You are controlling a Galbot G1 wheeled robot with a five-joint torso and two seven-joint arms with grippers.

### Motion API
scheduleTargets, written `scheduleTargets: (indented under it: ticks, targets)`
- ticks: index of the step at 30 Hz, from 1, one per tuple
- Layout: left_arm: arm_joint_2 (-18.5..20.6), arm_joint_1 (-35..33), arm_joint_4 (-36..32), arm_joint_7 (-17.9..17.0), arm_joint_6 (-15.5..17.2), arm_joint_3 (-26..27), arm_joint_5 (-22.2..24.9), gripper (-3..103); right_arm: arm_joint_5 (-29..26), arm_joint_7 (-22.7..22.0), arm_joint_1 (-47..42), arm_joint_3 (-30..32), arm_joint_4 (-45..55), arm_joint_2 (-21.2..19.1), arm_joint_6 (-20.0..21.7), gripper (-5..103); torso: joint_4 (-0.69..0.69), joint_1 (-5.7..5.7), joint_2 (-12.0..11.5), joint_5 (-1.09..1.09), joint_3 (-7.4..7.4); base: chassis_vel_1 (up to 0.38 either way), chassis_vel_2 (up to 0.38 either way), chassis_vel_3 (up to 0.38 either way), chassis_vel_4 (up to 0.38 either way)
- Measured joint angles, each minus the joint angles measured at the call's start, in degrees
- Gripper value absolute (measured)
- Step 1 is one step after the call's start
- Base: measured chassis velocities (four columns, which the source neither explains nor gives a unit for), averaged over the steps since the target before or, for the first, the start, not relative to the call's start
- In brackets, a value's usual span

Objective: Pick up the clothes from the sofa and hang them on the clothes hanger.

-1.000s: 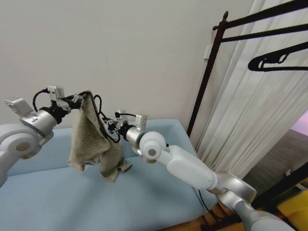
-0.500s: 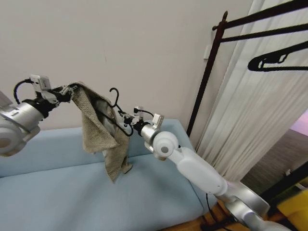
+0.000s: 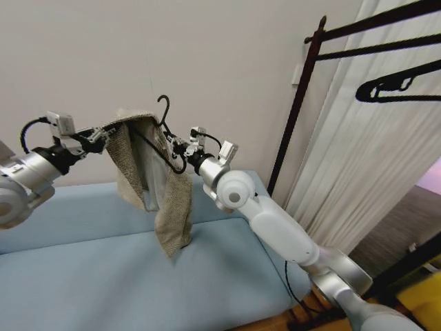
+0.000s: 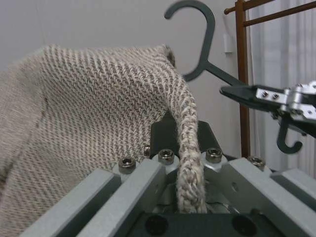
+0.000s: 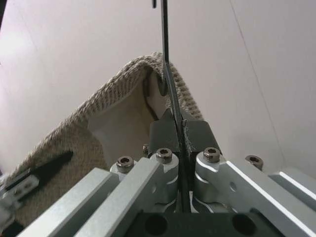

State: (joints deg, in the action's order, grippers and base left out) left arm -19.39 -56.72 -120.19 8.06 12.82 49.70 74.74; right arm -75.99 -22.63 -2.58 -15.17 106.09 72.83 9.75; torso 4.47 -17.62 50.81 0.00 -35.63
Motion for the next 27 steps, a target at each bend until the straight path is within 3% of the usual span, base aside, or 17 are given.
scheduleTargets:
  ticks: [9, 11, 14, 18, 19, 20, 23, 25, 27]
  targets:
    - [-2.5, -0.4, -1.8, -0.6, 1.0, -2.3, -3.2, -1, -0.2, -0.7, 2.2, 0.3, -0.1, -1.2, -0.4, 2, -0.01, 0.00, 0.0, 0.00, 0.00, 0.000, 0.000, 0.000, 0.000]
    - [-3.3, -0.4, -1.8, -1.4, 1.0, -3.4, -4.5, 10, -0.2, -0.3, 2.5, 0.3, 0.1, -2.3, -0.4, 2, -0.02, 0.00, 0.0, 0.00, 0.00, 0.000, 0.000, 0.000, 0.000]
    - [-4.1, -0.3, -1.6, -2.0, 0.9, -4.4, -5.9, 15, -0.2, 0.3, 2.9, 0.3, 0.6, -3.4, -0.4, 2, 0.00, 0.00, 0.0, 0.00, 0.00, 0.000, 0.000, 0.000, 0.000]
    - [-6.1, -0.8, -1.5, -2.6, 0.8, -5.4, -7.5, 36, -0.2, 1.7, 4.1, 0.2, 1.4, -5.9, -0.7, 2, 0.00, 0.00, 0.0, 0.01, 0.00, 0.000, 0.000, 0.000, 0.000]
    - [-6.1, -0.8, -1.5, -2.6, 0.8, -5.4, -7.5, 36, -0.2, 1.7, 4.1, 0.2, 1.4, -5.9, -0.7, 2, 0.00, 0.00, 0.0, 0.01, 0.00, 0.000, 0.000, 0.000, 0.000]
    - [-6.5, -1.0, -1.5, -2.6, 0.8, -5.5, -7.7, 36, -0.1, 2.3, 4.4, 0.2, 1.3, -6.3, -0.8, 2, 0.00, 0.00, 0.0, 0.01, 0.00, 0.000, 0.000, 0.000, 0.000]
    - [-7.0, -1.0, -1.4, -2.6, 0.8, -5.6, -7.8, 53, 0.9, 4.2, 4.9, 0.2, 1.0, -7.7, -0.9, 2, -0.02, 0.00, 0.0, 0.01, 0.00, 0.000, 0.000, 0.000, 0.000]
    - [-7.0, -0.9, -1.2, -2.7, 0.8, -5.6, -7.8, 53, 1.3, 4.9, 5.0, 0.2, 0.9, -8.2, -0.9, 2, -0.02, 0.00, 0.0, 0.01, 0.00, 0.000, 0.000, 0.000, 0.000]
    - [-6.7, -0.4, -0.1, -2.9, 0.6, -5.6, -7.7, 64, 2.3, 8.4, 5.2, 0.2, 1.0, -10.8, -0.8, 2, -0.01, 0.00, 0.0, 0.01, 0.00, 0.000, 0.000, 0.000, 0.000]
